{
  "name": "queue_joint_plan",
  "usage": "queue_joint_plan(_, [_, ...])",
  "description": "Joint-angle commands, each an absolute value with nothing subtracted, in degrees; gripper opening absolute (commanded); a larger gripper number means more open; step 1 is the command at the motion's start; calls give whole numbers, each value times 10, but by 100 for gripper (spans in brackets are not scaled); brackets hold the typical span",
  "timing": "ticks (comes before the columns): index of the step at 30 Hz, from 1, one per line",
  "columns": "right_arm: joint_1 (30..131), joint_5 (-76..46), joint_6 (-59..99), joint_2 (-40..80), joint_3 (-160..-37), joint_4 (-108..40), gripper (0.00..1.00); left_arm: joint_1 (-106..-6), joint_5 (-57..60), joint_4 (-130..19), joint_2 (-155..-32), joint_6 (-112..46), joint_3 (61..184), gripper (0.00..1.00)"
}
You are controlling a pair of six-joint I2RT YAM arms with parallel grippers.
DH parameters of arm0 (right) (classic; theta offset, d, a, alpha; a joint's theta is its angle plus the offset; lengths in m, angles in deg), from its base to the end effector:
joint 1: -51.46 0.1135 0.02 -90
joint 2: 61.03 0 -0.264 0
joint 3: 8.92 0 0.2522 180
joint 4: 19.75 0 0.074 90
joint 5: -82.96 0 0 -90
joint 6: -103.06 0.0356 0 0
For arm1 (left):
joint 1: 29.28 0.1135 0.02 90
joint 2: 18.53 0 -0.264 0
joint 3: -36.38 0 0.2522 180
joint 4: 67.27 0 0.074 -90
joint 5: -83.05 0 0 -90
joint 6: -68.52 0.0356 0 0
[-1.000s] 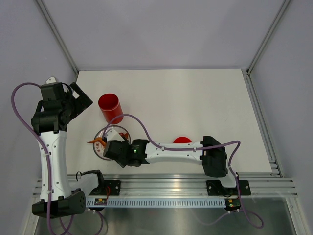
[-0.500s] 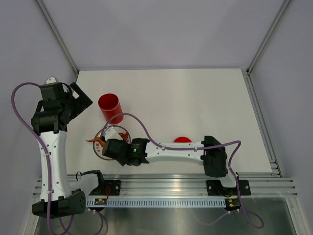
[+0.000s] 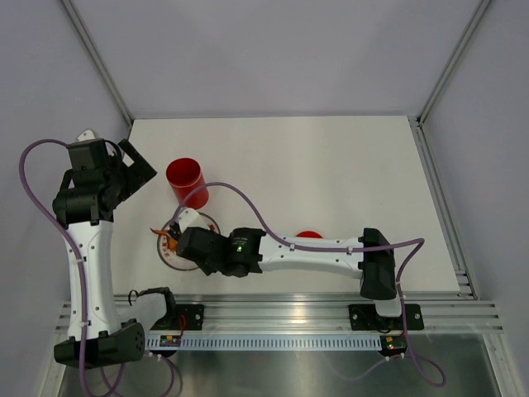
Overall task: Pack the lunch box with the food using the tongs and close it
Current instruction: Pick up the fake food from the plate, then place the fake food in the packing box.
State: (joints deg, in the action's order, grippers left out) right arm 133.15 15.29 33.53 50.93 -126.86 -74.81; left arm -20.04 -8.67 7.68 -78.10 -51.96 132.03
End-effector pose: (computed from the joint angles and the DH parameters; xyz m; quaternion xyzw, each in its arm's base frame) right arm 0.0769 0.4330 0.3038 -0.4098 0.8256 0.1528 0.3566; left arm 0.1730 0.0292 0.4209 -0.3125 0.8461 -0.0662 0.4266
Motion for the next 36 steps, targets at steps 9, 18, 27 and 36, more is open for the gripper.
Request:
queue_joint_plan(9, [1320,210,313,443,-1276,-721,0,-197,-84,62,-782,-512,1327,99])
queue_joint_plan(18, [1252,190,278,412,-1282,-699,0,-196,-80,63,-781,-515,1331,99])
queue_joint_plan(27, [1206,178,248,427,-1339,-698,0,-195,-78,63,-783,-515,1333,99])
queue_joint_plan(36, [1176,160,232,482,-1390,-689,0,-195,-78,63,-784,-514,1333,99])
